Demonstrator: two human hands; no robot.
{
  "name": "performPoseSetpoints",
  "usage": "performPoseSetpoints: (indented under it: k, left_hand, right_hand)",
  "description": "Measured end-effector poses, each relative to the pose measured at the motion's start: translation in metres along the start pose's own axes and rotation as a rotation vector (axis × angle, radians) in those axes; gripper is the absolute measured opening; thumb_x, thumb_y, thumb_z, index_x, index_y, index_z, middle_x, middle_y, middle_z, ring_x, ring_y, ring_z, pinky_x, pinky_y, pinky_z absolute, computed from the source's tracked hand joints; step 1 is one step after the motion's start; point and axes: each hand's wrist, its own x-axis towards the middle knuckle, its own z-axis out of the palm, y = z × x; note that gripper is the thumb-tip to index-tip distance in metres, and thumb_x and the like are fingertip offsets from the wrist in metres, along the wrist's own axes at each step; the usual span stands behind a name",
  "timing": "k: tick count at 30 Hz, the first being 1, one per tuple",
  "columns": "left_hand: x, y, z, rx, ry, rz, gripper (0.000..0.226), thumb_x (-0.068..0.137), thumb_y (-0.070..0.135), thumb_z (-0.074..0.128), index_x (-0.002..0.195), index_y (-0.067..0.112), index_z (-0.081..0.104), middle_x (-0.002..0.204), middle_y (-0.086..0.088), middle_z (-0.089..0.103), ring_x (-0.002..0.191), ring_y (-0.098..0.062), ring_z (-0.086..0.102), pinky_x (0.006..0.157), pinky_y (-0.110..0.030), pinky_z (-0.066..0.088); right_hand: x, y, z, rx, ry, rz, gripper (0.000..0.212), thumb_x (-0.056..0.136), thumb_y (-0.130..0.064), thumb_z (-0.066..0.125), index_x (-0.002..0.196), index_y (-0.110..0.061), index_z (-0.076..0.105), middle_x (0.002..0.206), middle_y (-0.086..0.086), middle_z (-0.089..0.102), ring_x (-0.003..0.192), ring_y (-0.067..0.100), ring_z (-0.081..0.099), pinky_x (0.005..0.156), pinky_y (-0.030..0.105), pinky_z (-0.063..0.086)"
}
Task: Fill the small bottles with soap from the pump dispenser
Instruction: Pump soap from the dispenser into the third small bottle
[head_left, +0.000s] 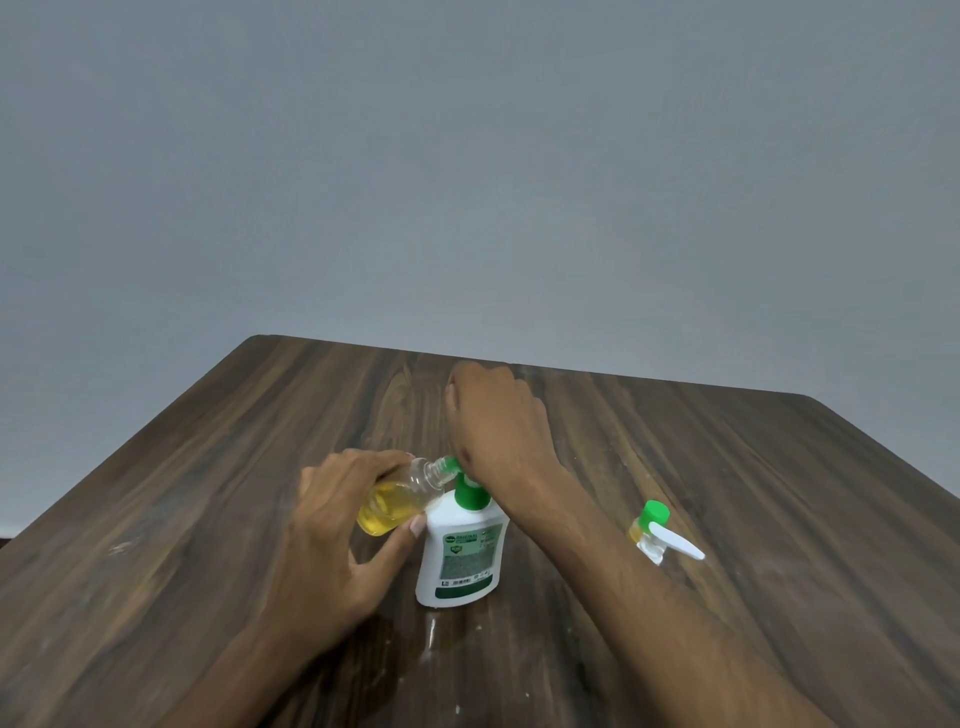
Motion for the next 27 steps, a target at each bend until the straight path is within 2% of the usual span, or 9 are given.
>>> performPoseSetpoints:
  k: [9, 13, 17, 21, 25, 27]
  left_hand:
    - [0.0010, 0.0004, -0.0001, -0.001, 0.000, 0.001, 0.038, 0.089, 0.044, 0.066, 0.120, 0.021, 0.067, 0.111, 0.020, 0.063, 0.107, 0.000, 0.058, 0.095, -0.019, 0.037]
    - [0.0008, -0.0009, 0.0008, 0.003, 0.003, 0.004, 0.037, 0.089, 0.044, 0.066, 0.120, 0.022, 0.067, 0.112, 0.022, 0.062, 0.108, 0.001, 0.058, 0.094, -0.023, 0.039]
    - [0.0010, -0.0006, 0.0004, 0.003, -0.008, 0.001, 0.039, 0.089, 0.045, 0.066, 0.120, 0.022, 0.066, 0.113, 0.021, 0.062, 0.110, 0.001, 0.057, 0.096, -0.019, 0.037]
    - [0.0012, -0.0019, 0.0007, 0.004, -0.009, 0.000, 0.039, 0.089, 0.044, 0.066, 0.121, 0.022, 0.067, 0.113, 0.021, 0.063, 0.109, 0.000, 0.058, 0.095, -0.021, 0.038]
    - [0.0010, -0.0016, 0.0010, -0.007, -0.004, -0.003, 0.039, 0.089, 0.045, 0.066, 0.121, 0.023, 0.066, 0.113, 0.021, 0.063, 0.108, 0.000, 0.059, 0.094, -0.025, 0.040]
    - [0.0015, -0.0010, 0.0013, -0.007, -0.001, 0.002, 0.039, 0.089, 0.044, 0.066, 0.121, 0.022, 0.066, 0.113, 0.021, 0.063, 0.108, -0.001, 0.059, 0.094, -0.026, 0.040]
  right_hand:
    - [0.0008, -0.0006, 0.0012, -0.007, -0.008, -0.009, 0.014, 0.103, -0.011, 0.046, 0.090, -0.015, 0.049, 0.075, -0.001, 0.044, 0.073, 0.025, 0.052, 0.061, 0.036, 0.037]
    - [0.0002, -0.0005, 0.0019, 0.014, -0.022, 0.010, 0.015, 0.104, -0.013, 0.046, 0.091, -0.014, 0.053, 0.078, 0.000, 0.051, 0.073, 0.024, 0.055, 0.059, 0.034, 0.037]
    - [-0.0002, -0.0011, -0.0012, 0.016, -0.002, -0.001, 0.017, 0.105, -0.016, 0.043, 0.091, -0.014, 0.052, 0.082, 0.002, 0.053, 0.075, 0.025, 0.054, 0.062, 0.036, 0.039]
    - [-0.0019, 0.0008, 0.0001, 0.046, -0.007, 0.019, 0.020, 0.106, -0.018, 0.041, 0.093, -0.013, 0.055, 0.087, 0.004, 0.059, 0.077, 0.026, 0.059, 0.063, 0.037, 0.044]
    - [0.0001, -0.0006, -0.0022, 0.016, -0.009, 0.004, 0.016, 0.104, -0.015, 0.045, 0.089, -0.015, 0.050, 0.079, 0.001, 0.050, 0.075, 0.025, 0.056, 0.062, 0.036, 0.040]
    - [0.0011, -0.0006, -0.0013, 0.011, 0.005, 0.005, 0.016, 0.104, -0.014, 0.046, 0.088, -0.015, 0.050, 0.080, 0.002, 0.052, 0.074, 0.026, 0.056, 0.062, 0.036, 0.040]
